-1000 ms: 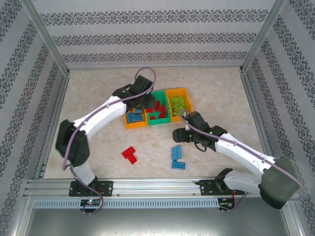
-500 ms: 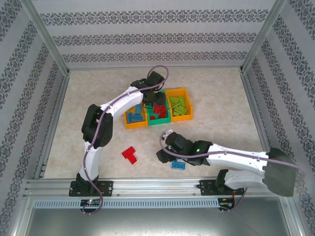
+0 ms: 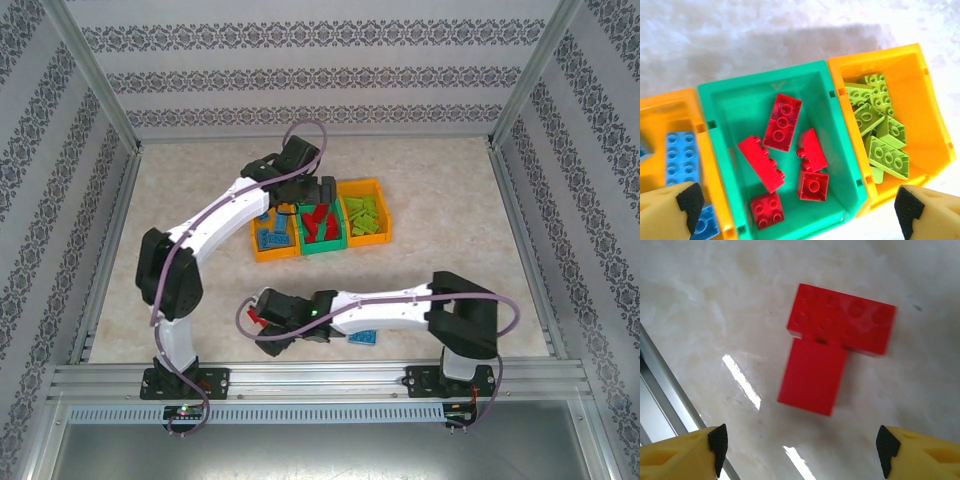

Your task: Sort the legos into containers by color

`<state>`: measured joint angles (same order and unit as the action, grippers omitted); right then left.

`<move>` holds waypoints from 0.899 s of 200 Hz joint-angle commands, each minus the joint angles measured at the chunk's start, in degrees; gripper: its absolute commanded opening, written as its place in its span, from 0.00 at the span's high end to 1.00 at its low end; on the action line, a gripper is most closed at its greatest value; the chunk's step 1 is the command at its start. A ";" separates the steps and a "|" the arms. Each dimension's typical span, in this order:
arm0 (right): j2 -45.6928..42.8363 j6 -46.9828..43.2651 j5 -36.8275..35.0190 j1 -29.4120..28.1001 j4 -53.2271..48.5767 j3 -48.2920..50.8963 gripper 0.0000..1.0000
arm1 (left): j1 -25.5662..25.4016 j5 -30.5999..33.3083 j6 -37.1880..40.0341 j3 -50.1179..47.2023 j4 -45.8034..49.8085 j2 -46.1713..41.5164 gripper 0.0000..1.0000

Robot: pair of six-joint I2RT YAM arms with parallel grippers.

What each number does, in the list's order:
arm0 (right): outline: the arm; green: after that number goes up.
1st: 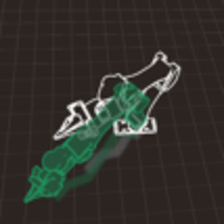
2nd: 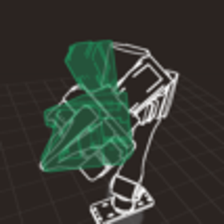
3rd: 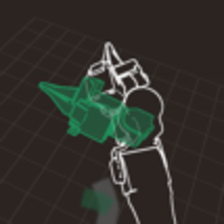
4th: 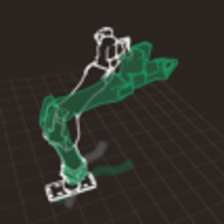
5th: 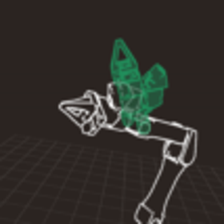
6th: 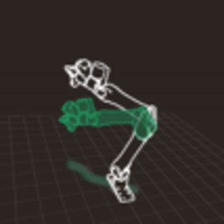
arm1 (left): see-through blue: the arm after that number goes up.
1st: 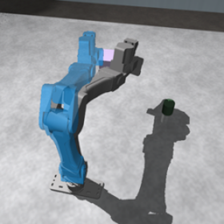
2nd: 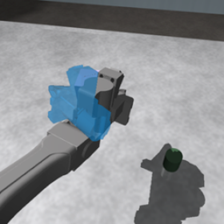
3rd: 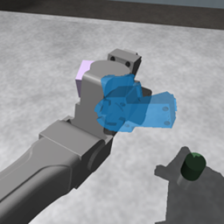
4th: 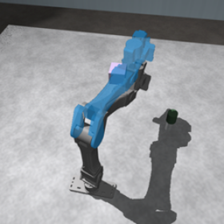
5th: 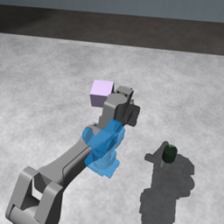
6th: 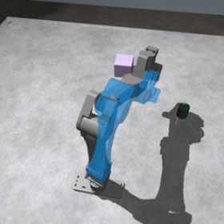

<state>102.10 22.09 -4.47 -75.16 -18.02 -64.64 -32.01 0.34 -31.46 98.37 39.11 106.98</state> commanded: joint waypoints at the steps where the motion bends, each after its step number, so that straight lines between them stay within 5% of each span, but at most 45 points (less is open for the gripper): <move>1: 3.91 -1.22 0.29 -0.36 -4.85 -3.82 0.19 | 1.54 2.78 0.43 -4.88 -0.05 -3.89 0.01; 64: 12.12 -3.21 -0.44 1.26 -10.79 -11.59 0.32 | 3.22 4.69 -0.62 -13.05 -1.05 -12.35 0.01; 101: 14.14 -2.32 -0.41 3.17 -12.72 -12.88 0.48 | 3.62 4.80 -0.66 -15.02 -1.17 -14.44 0.01; 150: 11.24 -1.86 -1.69 4.10 -11.81 -9.91 0.73 | 3.77 6.58 -0.97 -17.64 -0.62 -16.68 0.01; 180: 7.35 -0.78 -2.76 5.56 -10.23 -6.43 0.80 | 4.36 7.57 -1.32 -19.80 -0.21 -18.71 0.01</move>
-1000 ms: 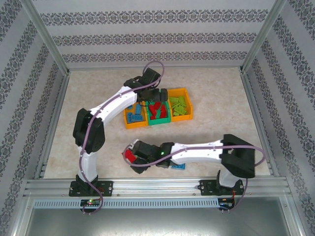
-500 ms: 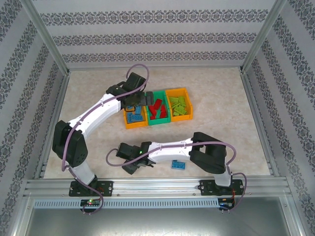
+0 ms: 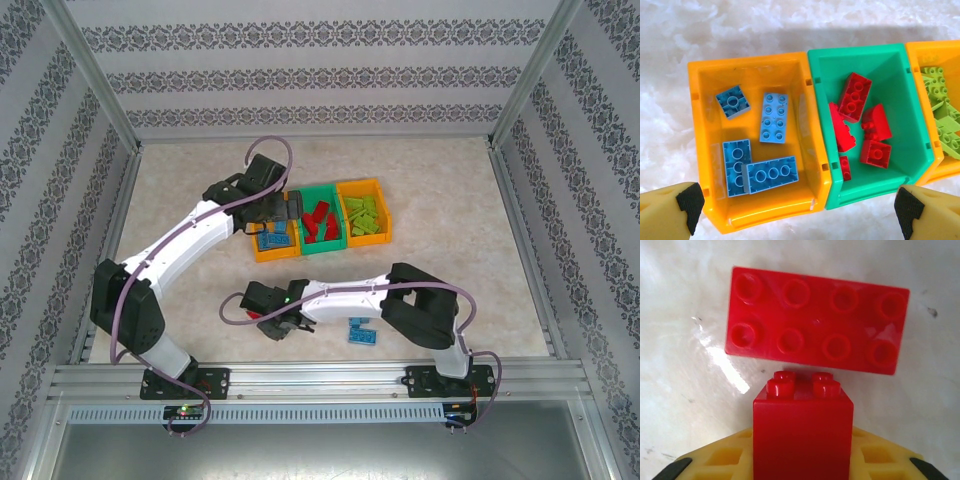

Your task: Sort the legos into containers by color

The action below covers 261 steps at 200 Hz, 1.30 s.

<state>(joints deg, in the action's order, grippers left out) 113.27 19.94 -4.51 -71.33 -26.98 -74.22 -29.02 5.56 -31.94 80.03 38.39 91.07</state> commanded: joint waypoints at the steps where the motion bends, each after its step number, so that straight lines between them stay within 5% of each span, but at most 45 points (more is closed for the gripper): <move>1: -4.19 1.35 -2.84 1.77 -1.27 3.30 0.80 | 1.35 2.39 -0.84 -1.55 0.57 -2.90 0.01; 69: -17.10 0.89 -2.54 6.20 3.37 10.71 0.83 | 3.28 4.75 -1.36 -8.98 2.87 -11.34 0.01; 129: -24.33 -0.23 4.47 17.41 4.49 10.07 0.83 | 3.27 4.22 -1.21 -16.45 5.15 -16.52 0.01; 194: -14.68 4.43 12.55 33.29 1.65 -1.75 0.83 | 0.84 1.14 -1.90 -26.74 6.07 -22.92 0.00; 261: -1.41 6.54 14.07 39.06 -4.13 -15.68 0.69 | -10.41 0.85 -3.92 -32.67 5.77 -21.49 0.00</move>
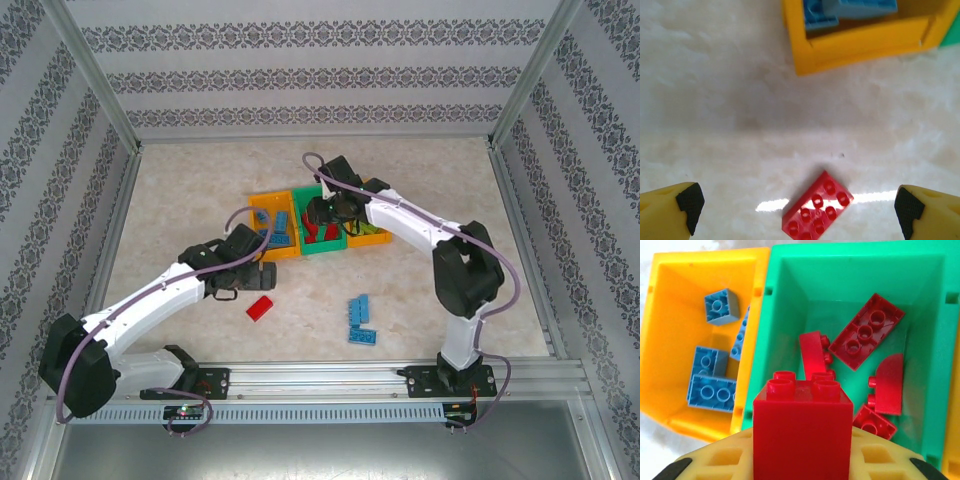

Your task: Sort the legos into containers by color

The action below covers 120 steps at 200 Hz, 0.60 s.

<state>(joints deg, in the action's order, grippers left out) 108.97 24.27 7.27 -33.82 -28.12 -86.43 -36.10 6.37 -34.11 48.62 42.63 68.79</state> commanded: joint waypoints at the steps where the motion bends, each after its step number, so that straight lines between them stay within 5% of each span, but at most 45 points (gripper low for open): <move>1: 2.99 2.20 2.34 1.56 -3.04 -3.56 0.69 | -3.48 0.04 -1.80 -1.25 1.55 0.89 0.00; 74: 3.99 2.54 3.71 2.53 -3.81 -6.98 0.43 | -9.32 -2.00 -1.87 -3.12 2.01 8.07 0.05; 120: -1.50 3.26 3.87 2.56 -2.67 -4.05 0.35 | -9.51 -2.08 -2.94 -4.63 0.47 12.07 0.06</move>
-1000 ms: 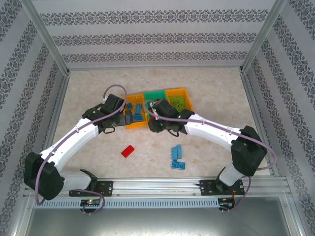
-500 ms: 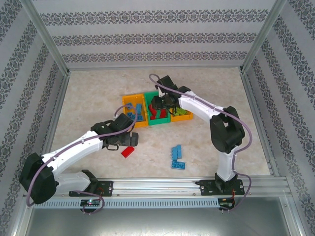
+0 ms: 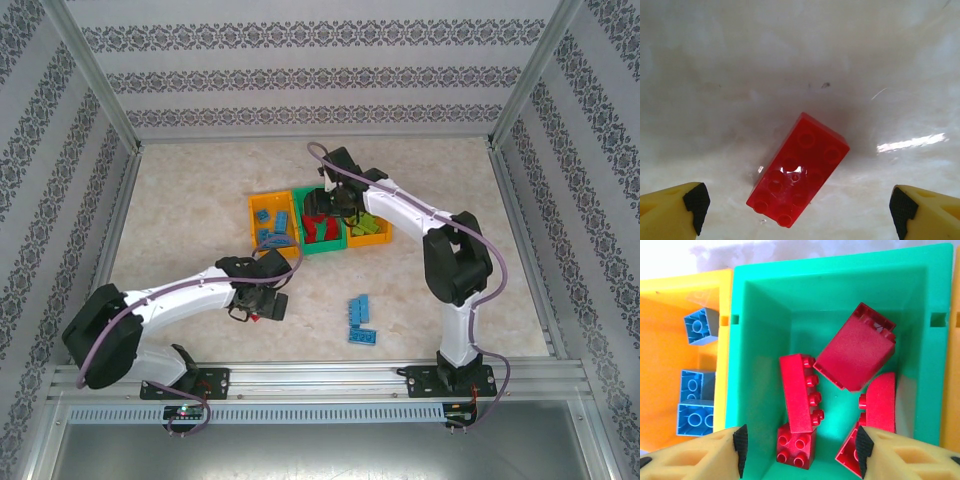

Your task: Sort the legos into containers by color

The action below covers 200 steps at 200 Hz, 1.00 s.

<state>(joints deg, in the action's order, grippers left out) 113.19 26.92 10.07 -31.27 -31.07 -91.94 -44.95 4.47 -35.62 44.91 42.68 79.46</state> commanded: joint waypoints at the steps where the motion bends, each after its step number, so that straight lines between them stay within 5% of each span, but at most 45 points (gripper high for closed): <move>1: -5.89 0.65 1.09 -0.01 0.34 1.61 0.35 | -0.66 -0.17 -1.41 -0.93 0.36 1.45 0.06; 61: -16.49 -1.04 -0.12 0.40 0.92 11.72 0.32 | -0.67 0.99 -0.33 -1.42 -2.35 6.47 0.17; 157: -32.97 2.46 -5.57 1.85 1.19 36.87 0.31 | -0.66 -0.37 0.20 -1.74 -7.14 9.87 0.65; 200: -38.37 3.79 -7.09 2.17 0.76 43.98 0.31 | -0.66 -1.71 0.20 0.54 -7.96 8.98 0.77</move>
<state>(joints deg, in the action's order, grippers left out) 77.91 28.88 5.41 -29.80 -30.04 -51.03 -45.69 0.80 -35.07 44.71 38.02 86.61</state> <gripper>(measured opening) 0.690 0.339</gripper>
